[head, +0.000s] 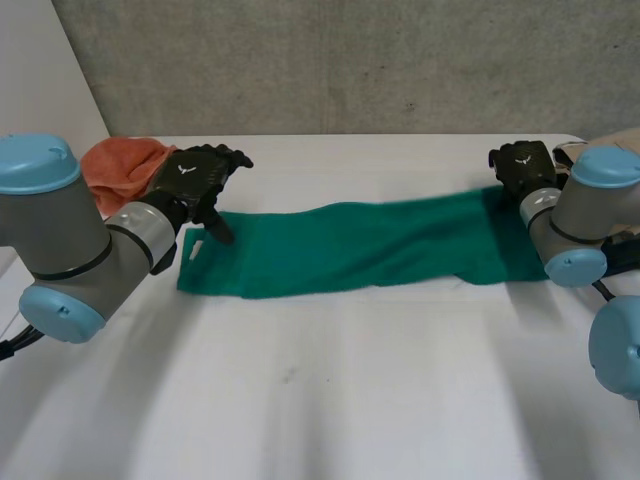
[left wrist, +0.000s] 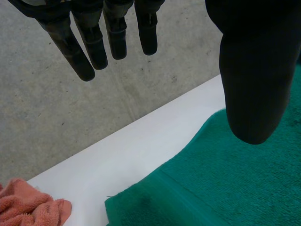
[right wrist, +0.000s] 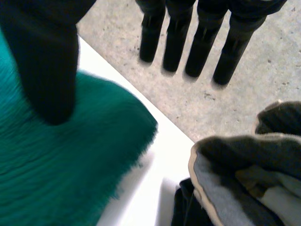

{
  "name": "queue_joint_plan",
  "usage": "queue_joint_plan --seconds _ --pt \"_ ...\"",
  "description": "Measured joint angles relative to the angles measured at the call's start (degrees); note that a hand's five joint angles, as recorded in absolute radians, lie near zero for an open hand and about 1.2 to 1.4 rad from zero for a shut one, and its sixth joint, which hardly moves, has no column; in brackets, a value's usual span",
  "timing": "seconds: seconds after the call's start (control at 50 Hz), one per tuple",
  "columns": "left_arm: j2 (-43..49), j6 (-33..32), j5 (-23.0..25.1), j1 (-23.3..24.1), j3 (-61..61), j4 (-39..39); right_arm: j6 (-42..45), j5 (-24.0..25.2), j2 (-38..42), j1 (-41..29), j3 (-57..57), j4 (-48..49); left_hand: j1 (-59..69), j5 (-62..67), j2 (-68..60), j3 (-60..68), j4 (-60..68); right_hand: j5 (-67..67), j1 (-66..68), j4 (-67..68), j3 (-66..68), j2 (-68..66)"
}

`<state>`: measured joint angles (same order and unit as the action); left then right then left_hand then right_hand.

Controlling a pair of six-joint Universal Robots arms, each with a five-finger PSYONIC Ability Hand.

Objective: Fold the laundry.

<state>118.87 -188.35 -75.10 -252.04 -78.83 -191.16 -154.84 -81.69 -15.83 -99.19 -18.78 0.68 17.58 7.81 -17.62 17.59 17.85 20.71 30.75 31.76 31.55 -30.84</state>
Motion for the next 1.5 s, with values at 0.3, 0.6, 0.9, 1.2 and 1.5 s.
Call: queue_joint_plan --seconds 0.3,0.6,0.9,1.2,1.5 --pt "-0.6 0.1 -0.2 0.3 -0.5 0.1 3.3 -6.9 -11.5 -0.2 -6.5 -7.5 -0.1 0.0 0.0 0.0 0.0 -18.2 -18.0 -19.7 -19.7 19.0" --pt "-1.9 0.0 -0.3 0.9 -1.4 0.1 5.0 -1.9 -34.3 5.5 -35.3 -25.4 -0.1 -1.6 0.8 -0.7 -1.0 -5.5 -6.1 -7.0 -7.0 6.6" --pt "-1.5 0.0 -0.5 1.3 -1.7 0.2 -0.9 5.9 -31.5 8.0 -50.9 -0.5 -0.1 -1.6 0.8 -0.7 -1.0 -2.0 -2.5 -3.4 -3.5 2.8" --pt "-1.6 -0.1 -0.6 1.4 -2.6 0.1 1.5 4.2 -28.4 8.9 -47.8 -0.3 -0.1 -1.6 0.8 -0.7 -1.0 35.5 32.4 36.6 36.4 -36.8" --pt "-2.2 -0.1 -1.1 1.8 -3.3 0.2 6.6 2.6 -30.1 8.9 -49.6 -0.4 -0.1 -1.6 0.8 -0.7 -1.0 35.5 32.4 36.6 36.4 -36.8"
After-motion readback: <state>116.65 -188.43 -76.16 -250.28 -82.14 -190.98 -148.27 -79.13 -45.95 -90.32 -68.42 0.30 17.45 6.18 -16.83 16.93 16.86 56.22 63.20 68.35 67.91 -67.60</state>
